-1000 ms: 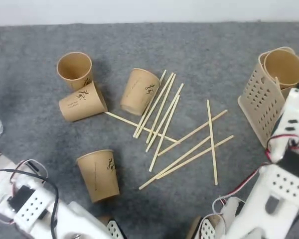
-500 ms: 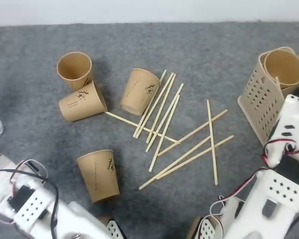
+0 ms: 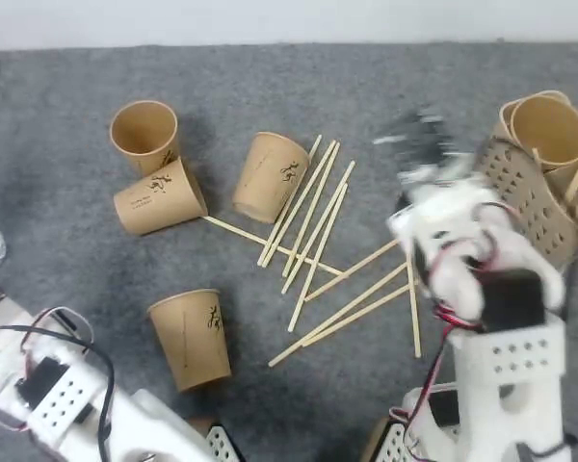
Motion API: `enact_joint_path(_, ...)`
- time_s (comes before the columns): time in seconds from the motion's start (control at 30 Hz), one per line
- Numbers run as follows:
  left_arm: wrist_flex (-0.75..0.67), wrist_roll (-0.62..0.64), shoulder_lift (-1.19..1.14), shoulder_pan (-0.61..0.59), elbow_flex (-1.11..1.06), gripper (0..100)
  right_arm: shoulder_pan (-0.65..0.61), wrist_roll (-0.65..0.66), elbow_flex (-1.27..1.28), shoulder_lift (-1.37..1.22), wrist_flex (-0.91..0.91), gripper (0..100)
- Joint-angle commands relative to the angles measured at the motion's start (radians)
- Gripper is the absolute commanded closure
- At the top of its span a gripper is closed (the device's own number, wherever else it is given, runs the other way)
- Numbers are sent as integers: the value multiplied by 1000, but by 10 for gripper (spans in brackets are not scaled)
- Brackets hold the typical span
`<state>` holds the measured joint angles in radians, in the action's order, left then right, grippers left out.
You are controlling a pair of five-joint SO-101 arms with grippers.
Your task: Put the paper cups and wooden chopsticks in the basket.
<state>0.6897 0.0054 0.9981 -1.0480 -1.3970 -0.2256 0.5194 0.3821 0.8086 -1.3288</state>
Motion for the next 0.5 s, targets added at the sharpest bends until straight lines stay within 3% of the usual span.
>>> enact_joint_path(0.0, -21, 14, 18, 6, 8, 834, -48, 98, -58, -96, -67, 846)
enact_joint_path(0.17, -21, 14, 18, 6, 8, 834, -25, 229, -57, -292, -117, 846)
enact_joint_path(0.33, -21, 14, 18, 6, 8, 834, 93, 35, -60, -539, -38, 847)
enact_joint_path(0.47, -21, 14, 18, 6, 8, 834, 111, -83, -58, -699, 19, 847)
